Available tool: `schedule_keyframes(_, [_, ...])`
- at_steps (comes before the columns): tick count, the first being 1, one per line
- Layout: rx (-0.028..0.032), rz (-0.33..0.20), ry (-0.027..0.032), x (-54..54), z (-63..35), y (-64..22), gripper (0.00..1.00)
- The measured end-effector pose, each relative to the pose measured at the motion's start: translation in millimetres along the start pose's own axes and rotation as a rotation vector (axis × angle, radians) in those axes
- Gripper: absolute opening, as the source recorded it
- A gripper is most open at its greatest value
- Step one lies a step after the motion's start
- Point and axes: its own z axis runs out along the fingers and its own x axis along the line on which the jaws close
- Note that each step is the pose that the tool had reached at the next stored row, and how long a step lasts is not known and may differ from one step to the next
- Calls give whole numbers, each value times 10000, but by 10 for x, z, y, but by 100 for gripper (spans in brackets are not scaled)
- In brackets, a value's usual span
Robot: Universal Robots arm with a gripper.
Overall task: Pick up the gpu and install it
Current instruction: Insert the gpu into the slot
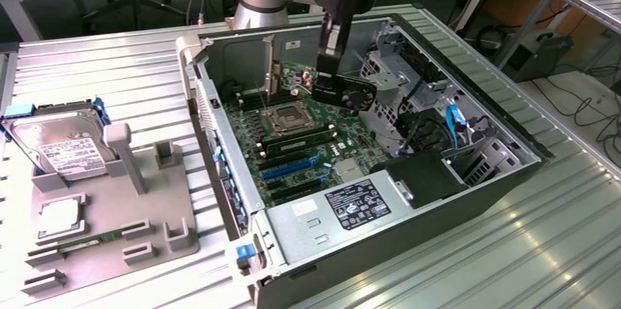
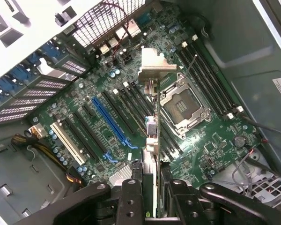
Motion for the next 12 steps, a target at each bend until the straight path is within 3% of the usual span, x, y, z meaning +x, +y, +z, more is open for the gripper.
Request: schedule_keyframes(12, [-19,-846,-20,0,0,0,26])
